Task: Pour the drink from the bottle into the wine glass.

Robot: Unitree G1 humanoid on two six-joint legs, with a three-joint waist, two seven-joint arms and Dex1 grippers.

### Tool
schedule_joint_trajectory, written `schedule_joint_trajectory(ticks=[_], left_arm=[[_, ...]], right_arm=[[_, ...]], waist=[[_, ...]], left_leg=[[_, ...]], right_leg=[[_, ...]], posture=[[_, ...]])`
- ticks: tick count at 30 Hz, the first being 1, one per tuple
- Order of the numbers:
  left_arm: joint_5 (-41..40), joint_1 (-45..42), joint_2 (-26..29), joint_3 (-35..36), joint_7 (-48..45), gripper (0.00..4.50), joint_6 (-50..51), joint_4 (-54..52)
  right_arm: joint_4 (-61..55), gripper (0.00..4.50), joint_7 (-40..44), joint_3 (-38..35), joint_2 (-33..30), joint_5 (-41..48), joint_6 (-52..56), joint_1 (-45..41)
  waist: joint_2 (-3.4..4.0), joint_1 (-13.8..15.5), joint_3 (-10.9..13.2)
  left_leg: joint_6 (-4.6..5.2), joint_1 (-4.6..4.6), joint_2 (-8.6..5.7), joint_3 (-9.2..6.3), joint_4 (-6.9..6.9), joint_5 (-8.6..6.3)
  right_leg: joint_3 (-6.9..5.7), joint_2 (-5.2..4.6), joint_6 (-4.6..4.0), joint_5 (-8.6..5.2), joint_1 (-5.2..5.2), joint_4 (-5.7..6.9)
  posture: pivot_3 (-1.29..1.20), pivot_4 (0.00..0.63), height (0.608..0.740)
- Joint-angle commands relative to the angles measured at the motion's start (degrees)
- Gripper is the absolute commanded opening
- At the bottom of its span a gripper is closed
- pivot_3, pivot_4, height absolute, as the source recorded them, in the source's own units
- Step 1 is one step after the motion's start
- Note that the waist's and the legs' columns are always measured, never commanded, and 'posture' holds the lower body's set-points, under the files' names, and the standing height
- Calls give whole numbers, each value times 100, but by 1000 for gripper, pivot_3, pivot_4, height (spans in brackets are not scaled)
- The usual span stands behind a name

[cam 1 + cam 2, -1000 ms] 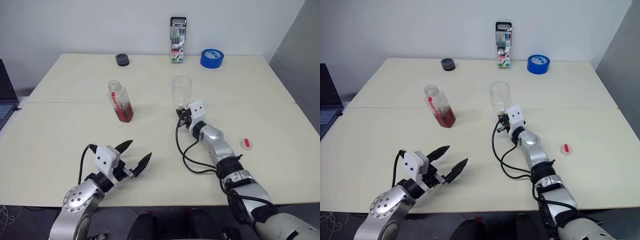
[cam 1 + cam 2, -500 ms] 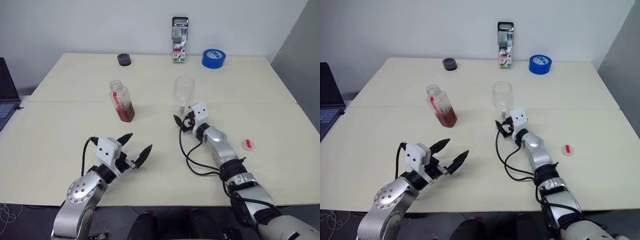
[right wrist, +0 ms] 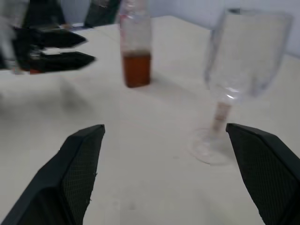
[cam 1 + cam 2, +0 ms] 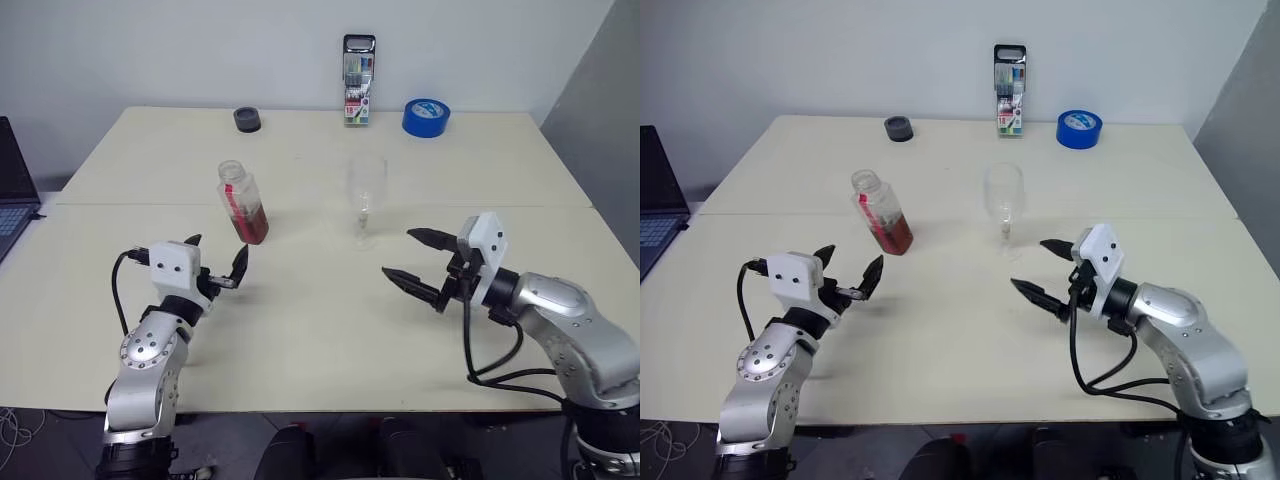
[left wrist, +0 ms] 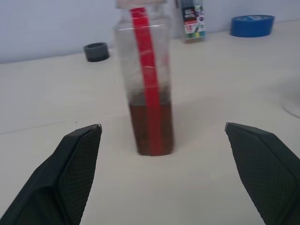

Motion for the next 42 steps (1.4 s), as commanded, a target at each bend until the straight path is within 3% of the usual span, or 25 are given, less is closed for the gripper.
schedule_joint_trajectory(ticks=[1,6,21,42], left_arm=[[-76,-250,104,79,-75,4500,65,51],[-165,-626,204,74,-280,4500,135,392],[-54,-1944,446,-145,-1012,4500,-132,1958],[462,-3717,164,-364,-1228,4500,-1970,5376]], right_arm=[[-559,4420,-128,-361,-116,915,599,-363],[-661,4420,-544,-335,-16,1375,944,-728],[-806,4420,-782,-139,-51,1254,614,-584],[-823,4420,-1261,61,31,1338,678,-979]], waist=[[-1,13,0],[-4,16,0],[-5,26,0],[-6,15,0]], left_leg=[[0,-1,-1,0,2,0],[0,-5,-2,-6,5,0],[-2,-10,-3,-9,9,1],[-4,-20,-6,-15,13,2]], right_leg=[[0,-1,0,0,0,0],[-7,-1,0,0,-1,-1],[-11,-2,0,0,-3,-2],[-18,-5,0,0,-7,-7]], posture=[[0,150,740],[0,150,740],[0,150,740],[0,150,740]])
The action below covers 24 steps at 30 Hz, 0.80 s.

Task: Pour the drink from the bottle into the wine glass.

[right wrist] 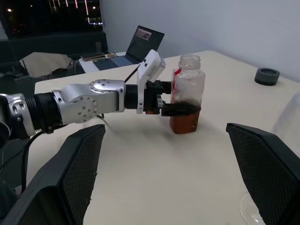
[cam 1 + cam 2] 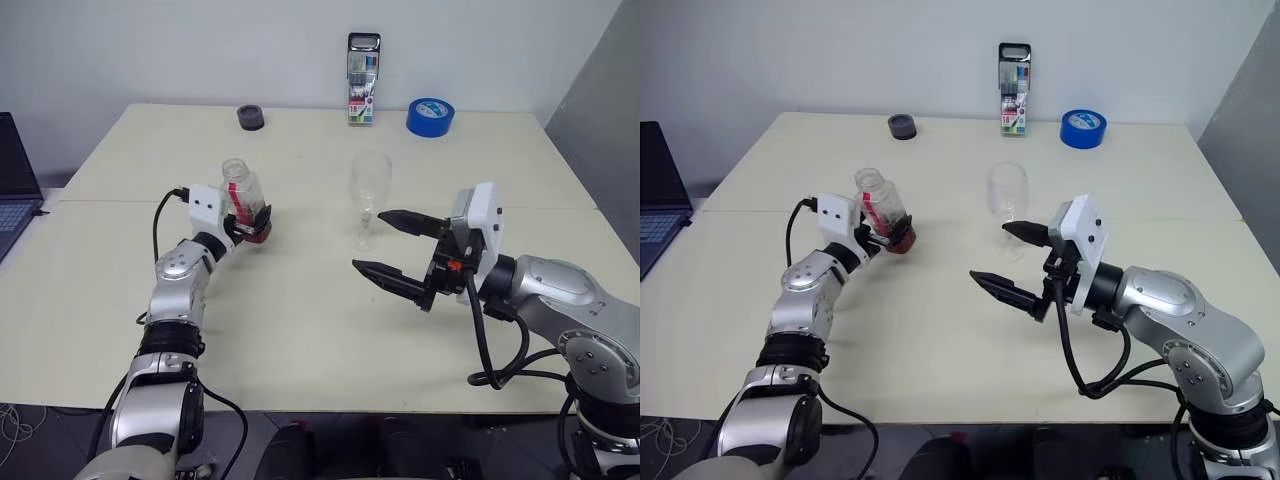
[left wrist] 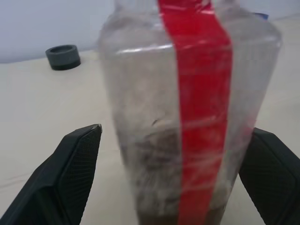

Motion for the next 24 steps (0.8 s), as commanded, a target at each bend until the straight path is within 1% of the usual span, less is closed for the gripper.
schedule_joint_trajectory(ticks=[1,3,9,10,11,17,21,24], left_arm=[[40,-194,-7,28,-26,4314,-372,313],[44,-236,-14,25,-39,3915,-453,462],[10,-214,19,49,-105,2025,-572,613],[9,-213,26,54,-110,1792,-582,620],[12,-212,32,58,-107,1720,-587,623],[252,-297,156,-50,68,1714,-653,463],[774,-805,380,-405,157,1714,-729,247],[1013,-1285,456,-623,125,1714,-768,389]], right_arm=[[-127,4471,-89,-100,9,88,-30,-134],[-107,4500,-121,-104,5,97,-29,-158],[-114,4500,-183,-111,-23,98,-38,-166],[-124,4500,-198,-114,-20,103,-35,-156],[-138,4500,-210,-118,-19,106,-35,-144],[-177,4500,-494,-178,18,-154,-166,-49],[-80,4500,-1003,-319,185,-650,-441,27],[161,4500,-1102,-306,255,-982,-642,-13]], waist=[[0,-4,0],[0,-4,0],[0,-4,0],[0,-4,0],[0,-4,0],[0,-4,0],[-10,2,6],[-19,15,10]], left_leg=[[0,-1,0,0,0,0],[0,-1,0,0,0,0],[0,0,0,0,1,0],[0,0,0,0,1,0],[0,0,0,0,1,0],[0,0,0,0,1,0],[0,-4,-1,-3,1,0],[-2,-9,-3,-3,4,1]], right_leg=[[0,0,0,0,-1,-1],[0,0,0,0,-1,1],[0,0,0,0,-1,3],[0,0,0,0,-1,3],[0,0,0,0,-1,3],[0,0,0,0,-2,3],[-2,0,0,0,-4,4],[-4,-1,0,0,-7,7]], posture=[[0,150,740],[0,150,740],[0,150,740],[0,150,740],[0,150,740],[0,150,740],[0,150,740],[0,150,740]])
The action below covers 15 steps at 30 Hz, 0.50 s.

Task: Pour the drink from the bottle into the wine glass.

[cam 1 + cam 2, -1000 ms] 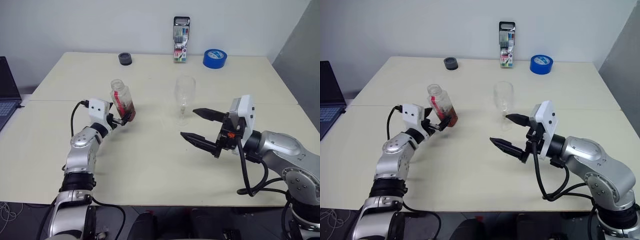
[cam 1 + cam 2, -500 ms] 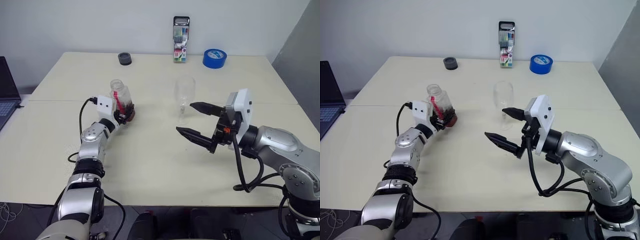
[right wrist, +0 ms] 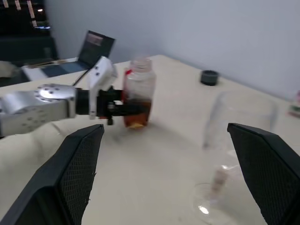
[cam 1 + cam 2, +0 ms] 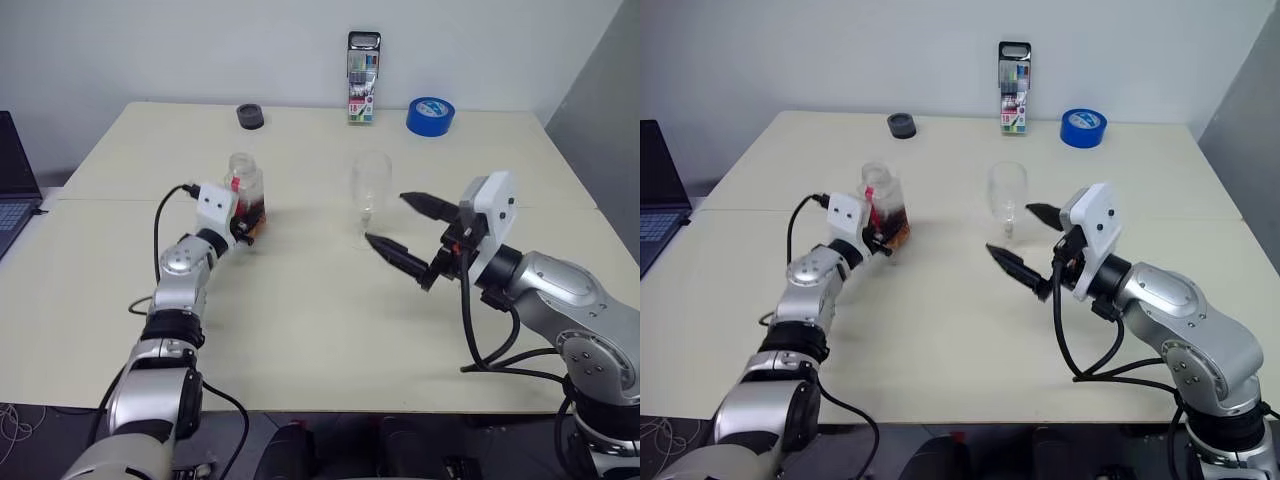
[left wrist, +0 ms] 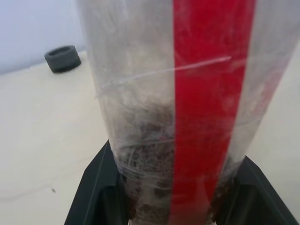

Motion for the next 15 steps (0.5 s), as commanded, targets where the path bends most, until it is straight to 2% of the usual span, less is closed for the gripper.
schedule_joint_trajectory(ticks=[1,10,15], left_arm=[[338,-752,158,-261,-49,1714,-301,-190],[1175,-1774,239,-1091,-345,1714,-981,495],[1785,-2156,360,-1538,-168,1714,-1563,841]], right_arm=[[164,4500,-115,-152,75,-368,-377,-101],[587,4500,-29,14,443,-747,-773,-209],[683,4500,80,59,556,-857,-898,-225]], waist=[[-3,8,1],[-3,-39,1],[-5,-36,3]], left_leg=[[0,-1,-1,0,0,0],[-17,1,-2,6,-4,10],[-16,-2,-2,6,-4,9]], right_leg=[[-1,0,0,0,0,-2],[4,1,1,-1,-3,-1],[5,3,0,-1,-7,1]], posture=[[0,150,740],[0,150,740],[0,150,740]])
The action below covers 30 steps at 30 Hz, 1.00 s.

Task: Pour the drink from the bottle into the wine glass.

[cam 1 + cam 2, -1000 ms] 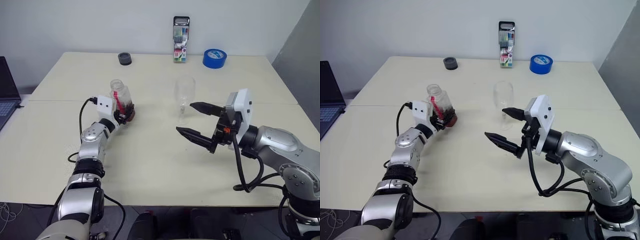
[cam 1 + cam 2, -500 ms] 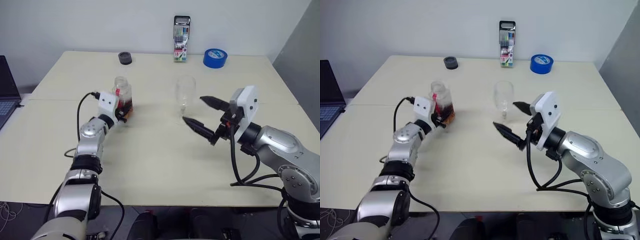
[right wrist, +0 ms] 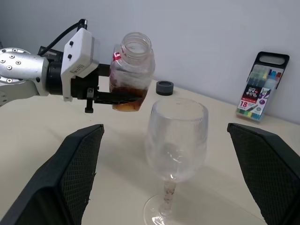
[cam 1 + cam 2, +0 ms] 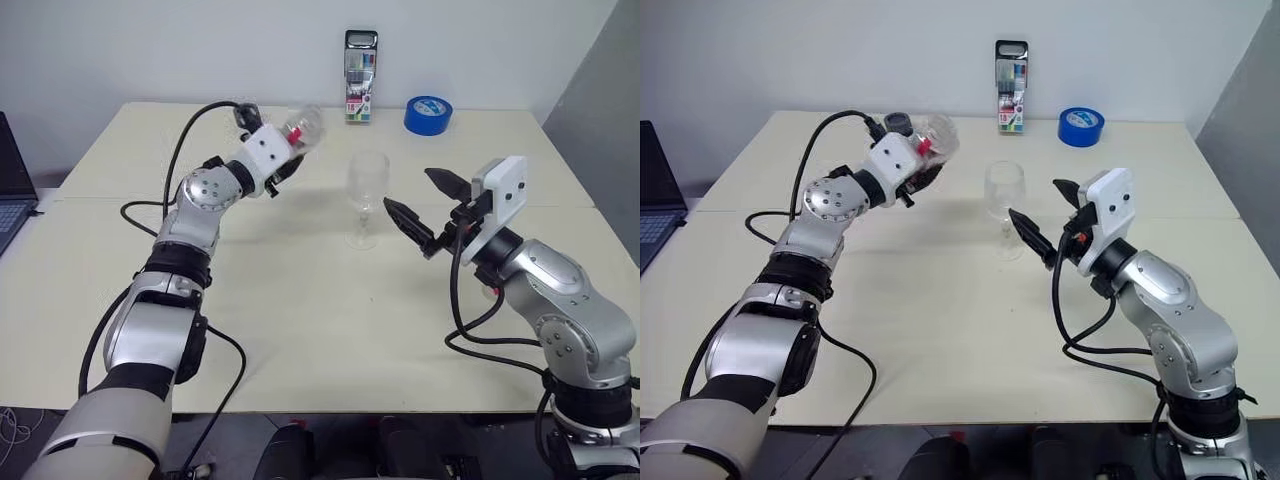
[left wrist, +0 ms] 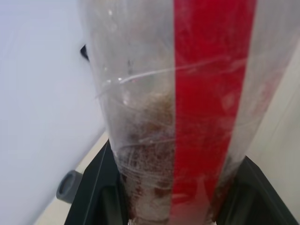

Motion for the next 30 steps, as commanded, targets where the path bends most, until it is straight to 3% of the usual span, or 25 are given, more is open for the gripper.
schedule_joint_trajectory(ticks=[1,16,30], left_arm=[[441,-491,195,-220,257,1714,-554,79],[1609,-1458,325,-945,1163,1714,-1543,1168],[2470,-2037,363,-1544,1917,1714,-1815,1630]], right_arm=[[-48,4500,97,-55,55,-53,-224,-146],[-588,4500,617,-577,-140,343,-465,631],[-972,4500,298,-613,-187,446,-262,774]], waist=[[-1,2,0],[-5,18,3],[-6,14,4]], left_leg=[[0,0,0,0,0,0],[14,-2,-2,1,0,-8],[14,-2,-2,3,1,-8]], right_leg=[[0,0,0,0,0,-1],[0,-1,1,0,-2,-1],[1,-1,2,-1,-2,1]], posture=[[0,150,740],[0,150,740],[0,150,740]])
